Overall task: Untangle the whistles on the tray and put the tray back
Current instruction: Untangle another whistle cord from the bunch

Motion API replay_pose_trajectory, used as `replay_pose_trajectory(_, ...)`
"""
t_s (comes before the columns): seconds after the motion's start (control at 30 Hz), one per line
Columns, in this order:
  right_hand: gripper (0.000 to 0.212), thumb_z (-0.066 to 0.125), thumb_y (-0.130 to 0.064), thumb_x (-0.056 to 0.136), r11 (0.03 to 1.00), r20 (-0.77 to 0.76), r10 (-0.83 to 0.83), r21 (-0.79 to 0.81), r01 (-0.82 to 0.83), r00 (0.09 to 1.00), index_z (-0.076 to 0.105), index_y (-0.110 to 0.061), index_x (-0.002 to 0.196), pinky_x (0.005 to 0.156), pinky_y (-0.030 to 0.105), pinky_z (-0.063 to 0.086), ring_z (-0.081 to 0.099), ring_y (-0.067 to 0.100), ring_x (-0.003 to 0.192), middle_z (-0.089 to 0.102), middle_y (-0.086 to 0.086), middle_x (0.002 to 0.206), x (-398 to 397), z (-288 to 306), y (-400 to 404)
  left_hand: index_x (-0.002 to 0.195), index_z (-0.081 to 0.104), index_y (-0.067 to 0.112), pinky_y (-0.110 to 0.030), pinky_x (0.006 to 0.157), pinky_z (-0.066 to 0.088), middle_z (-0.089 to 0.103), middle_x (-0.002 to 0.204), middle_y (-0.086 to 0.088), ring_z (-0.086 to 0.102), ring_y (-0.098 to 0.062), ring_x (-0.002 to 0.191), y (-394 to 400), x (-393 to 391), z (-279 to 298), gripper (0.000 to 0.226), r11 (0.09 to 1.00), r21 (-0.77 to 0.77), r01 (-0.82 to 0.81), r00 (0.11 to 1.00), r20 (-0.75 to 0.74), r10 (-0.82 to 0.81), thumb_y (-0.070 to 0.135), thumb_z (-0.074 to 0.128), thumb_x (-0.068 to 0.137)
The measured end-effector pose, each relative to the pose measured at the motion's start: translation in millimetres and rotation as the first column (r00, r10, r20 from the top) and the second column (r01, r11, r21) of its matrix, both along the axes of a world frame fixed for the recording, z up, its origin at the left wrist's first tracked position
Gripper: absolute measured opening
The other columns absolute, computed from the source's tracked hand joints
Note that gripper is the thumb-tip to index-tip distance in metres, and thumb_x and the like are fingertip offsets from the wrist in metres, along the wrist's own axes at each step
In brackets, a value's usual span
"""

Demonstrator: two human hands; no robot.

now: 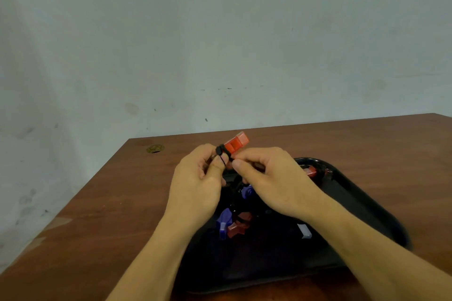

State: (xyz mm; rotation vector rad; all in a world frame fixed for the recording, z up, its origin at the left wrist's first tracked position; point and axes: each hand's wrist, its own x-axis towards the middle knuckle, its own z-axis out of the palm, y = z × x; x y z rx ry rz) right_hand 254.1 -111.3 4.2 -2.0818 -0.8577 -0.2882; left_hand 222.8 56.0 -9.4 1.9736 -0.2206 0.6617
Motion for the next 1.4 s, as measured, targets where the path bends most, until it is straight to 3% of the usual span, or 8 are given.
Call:
replay_pose_trajectory(0.17,0.025,0.052,-0.043,0.099,0.944,0.213,-0.081,-0.298,0.143,0.974,0.073,-0.032,0.092,0.073,0.037,0.054,0.062,0.005,0.074,0.07,-0.013,0.08,-7.5,15.1,-2.1,0.078,0.053,0.02,-0.041,0.062,0.044,0.052,0.075,0.003,0.051,-0.023,0.07,8.6,3.7,-4.8,0.019,0.923,0.377,-0.081,0.996,-0.007,0.09,0.016,0.051,0.097)
replay_pose_trajectory(0.37,0.022,0.068,-0.046,0.091,0.966,0.128,-0.117,-0.217,0.143,0.985,0.073,-0.027,0.079,0.074,0.035,0.055,0.064,0.005,0.073,0.07,-0.012,0.075,5.1,38.9,-6.7,0.09,0.057,0.02,-0.045,0.066,0.046,0.05,0.078,0.005,0.05,-0.018,0.072,9.7,-1.1,2.9,0.007,0.855,0.516,0.056,0.997,0.014,-0.074,0.02,0.051,0.094)
replay_pose_trajectory(0.5,0.024,0.075,-0.041,0.087,0.993,-0.058,-0.029,-0.115,0.022,0.998,0.075,-0.02,0.075,0.063,0.028,0.049,0.058,0.01,0.059,0.07,0.003,0.068,10.0,42.5,-13.3,0.089,0.058,0.02,-0.04,0.069,0.047,0.053,0.079,0.006,0.055,-0.017,0.074,10.7,-3.8,6.4,0.013,0.855,0.49,0.168,0.984,-0.03,-0.176,0.01,0.055,0.097)
replay_pose_trajectory(0.6,0.024,0.076,-0.033,0.087,0.999,-0.156,0.038,-0.007,-0.04,0.987,0.073,-0.015,0.071,0.057,0.014,0.042,0.051,0.003,0.051,0.063,-0.004,0.058,7.0,43.4,-18.7,0.091,0.06,0.014,-0.029,0.066,0.045,0.055,0.078,0.004,0.056,-0.018,0.074,10.8,-4.9,5.9,0.01,0.872,0.453,0.187,0.982,-0.055,-0.182,0.011,0.055,0.099)
replay_pose_trajectory(0.87,0.023,0.072,-0.034,0.089,0.998,-0.128,0.059,0.008,-0.058,0.99,0.074,-0.02,0.071,0.064,0.017,0.046,0.057,0.011,0.062,0.069,0.01,0.073,3.5,43.6,-30.2,0.081,0.055,0.013,-0.017,0.057,0.036,0.054,0.071,0.001,0.054,-0.016,0.069,7.8,-6.1,6.9,0.019,0.905,0.379,0.191,0.981,-0.08,-0.174,0.013,0.056,0.099)
replay_pose_trajectory(1.1,0.032,0.071,-0.038,0.088,0.976,-0.396,0.211,0.04,-0.213,0.894,0.064,-0.02,0.063,0.049,0.011,0.035,0.048,0.001,0.048,0.055,-0.011,0.055,12.4,43.9,-34.6,0.079,0.054,0.016,-0.017,0.069,0.044,0.054,0.079,0.004,0.058,-0.014,0.077,0.7,-20.4,14.9,0.021,0.865,0.412,0.285,0.952,-0.016,-0.305,0.008,0.054,0.099)
replay_pose_trajectory(1.27,0.042,0.074,-0.051,0.077,0.915,-0.581,0.38,0.352,-0.199,0.72,0.058,-0.016,0.061,0.041,0.017,0.018,0.026,0.006,0.046,0.039,0.001,0.059,15.8,31.9,-34.2,0.083,0.061,0.014,-0.012,0.065,0.038,0.06,0.073,0.01,0.057,-0.006,0.066,-13.3,-26.1,16.1,0.02,0.902,0.194,0.386,0.917,0.029,-0.398,0.018,0.051,0.1)
replay_pose_trajectory(1.4,0.044,0.058,-0.047,0.086,0.879,-0.57,0.368,0.471,-0.074,0.735,0.05,-0.017,0.056,0.041,0.017,0.017,0.016,0.008,0.046,0.03,-0.004,0.05,8.4,18.5,-16.6,0.093,0.065,0.009,-0.024,0.058,0.038,0.066,0.072,-0.003,0.049,-0.012,0.052,-13.2,-18.7,9.8,0.024,0.923,-0.04,0.383,0.923,0.066,-0.38,0.026,0.049,0.098)
